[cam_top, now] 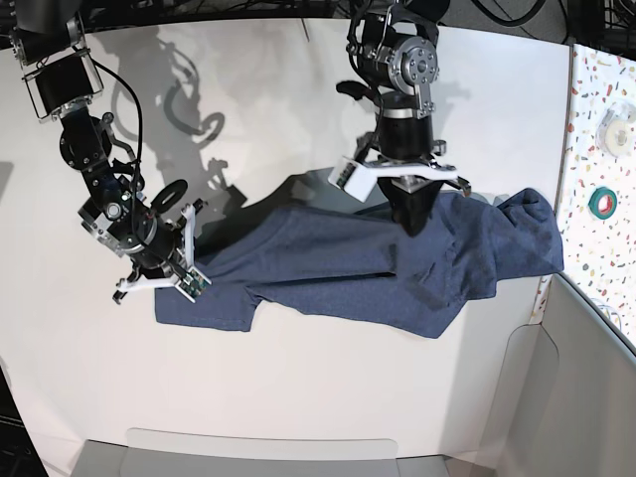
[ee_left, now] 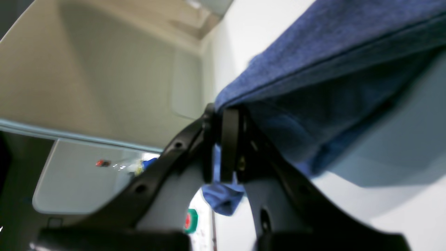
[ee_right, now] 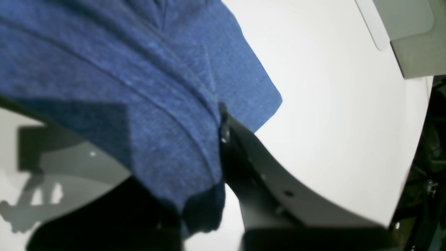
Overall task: Layout the t-shirt on the table in an organized manner, then fold the t-shirt properly
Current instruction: 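Open both grippers and lift them off the shirt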
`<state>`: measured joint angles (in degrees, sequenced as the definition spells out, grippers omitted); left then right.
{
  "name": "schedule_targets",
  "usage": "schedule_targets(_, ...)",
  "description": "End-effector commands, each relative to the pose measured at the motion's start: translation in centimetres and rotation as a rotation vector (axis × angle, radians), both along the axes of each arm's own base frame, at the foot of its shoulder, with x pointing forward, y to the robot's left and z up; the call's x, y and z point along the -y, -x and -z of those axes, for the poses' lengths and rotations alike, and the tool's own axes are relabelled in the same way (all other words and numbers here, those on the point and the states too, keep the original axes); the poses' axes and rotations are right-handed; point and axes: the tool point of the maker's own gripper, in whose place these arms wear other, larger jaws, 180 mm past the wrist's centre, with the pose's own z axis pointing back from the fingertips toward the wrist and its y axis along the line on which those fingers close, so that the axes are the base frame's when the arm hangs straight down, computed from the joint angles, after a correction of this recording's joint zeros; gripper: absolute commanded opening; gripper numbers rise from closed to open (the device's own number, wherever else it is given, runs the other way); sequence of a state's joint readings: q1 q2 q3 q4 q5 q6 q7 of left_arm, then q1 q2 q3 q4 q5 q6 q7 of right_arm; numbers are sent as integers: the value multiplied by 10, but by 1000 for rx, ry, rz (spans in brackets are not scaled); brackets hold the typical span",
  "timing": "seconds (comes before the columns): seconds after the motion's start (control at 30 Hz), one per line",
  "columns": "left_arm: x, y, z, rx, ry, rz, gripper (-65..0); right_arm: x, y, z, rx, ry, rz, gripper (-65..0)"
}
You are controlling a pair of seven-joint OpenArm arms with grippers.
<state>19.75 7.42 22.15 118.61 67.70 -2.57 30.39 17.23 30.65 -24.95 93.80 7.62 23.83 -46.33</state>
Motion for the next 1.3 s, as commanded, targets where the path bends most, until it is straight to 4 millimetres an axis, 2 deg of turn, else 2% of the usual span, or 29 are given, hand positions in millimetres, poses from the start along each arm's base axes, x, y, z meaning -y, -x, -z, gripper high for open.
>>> schedule_targets(0.0, 4, 3, -8, 28, 6, 7, -650, 8, -8, -22, 65, 14, -5, -650)
schedule_targets(0.17, 22, 24, 11, -46, 25, 56, -650, 8, 12, -26, 74, 45, -46, -650)
schedule_targets(0.43, 51, 72, 37, -169, -43, 151, -650, 30, 38, -21, 1, 175, -12, -650)
schedule_targets(0.57, 69, 94, 43, -204, -80, 226, -650, 41, 42, -22, -23, 222, 14, -650)
schedule_targets(0.67, 72, 103, 47, -233, -91, 232, -650, 45, 44, -22, -33, 242, 24, -650)
schedule_targets(0.8, 71, 114, 54, -272, -130, 249, -650, 46, 54, -12, -62, 244, 20, -650)
schedule_targets(0.97, 83, 127, 60, -311, -130, 270, -645, 44, 61, -4, -86, 239, 17, -518)
schedule_targets(1.1, 97, 132, 57, -314, -108, 297, -561, 43, 62, -3, -87, 236, 16, -408)
schedule_targets(1.27, 98, 132, 56, -310, -107, 298, -450, 45, 61, -5, -83, 234, 24, -309)
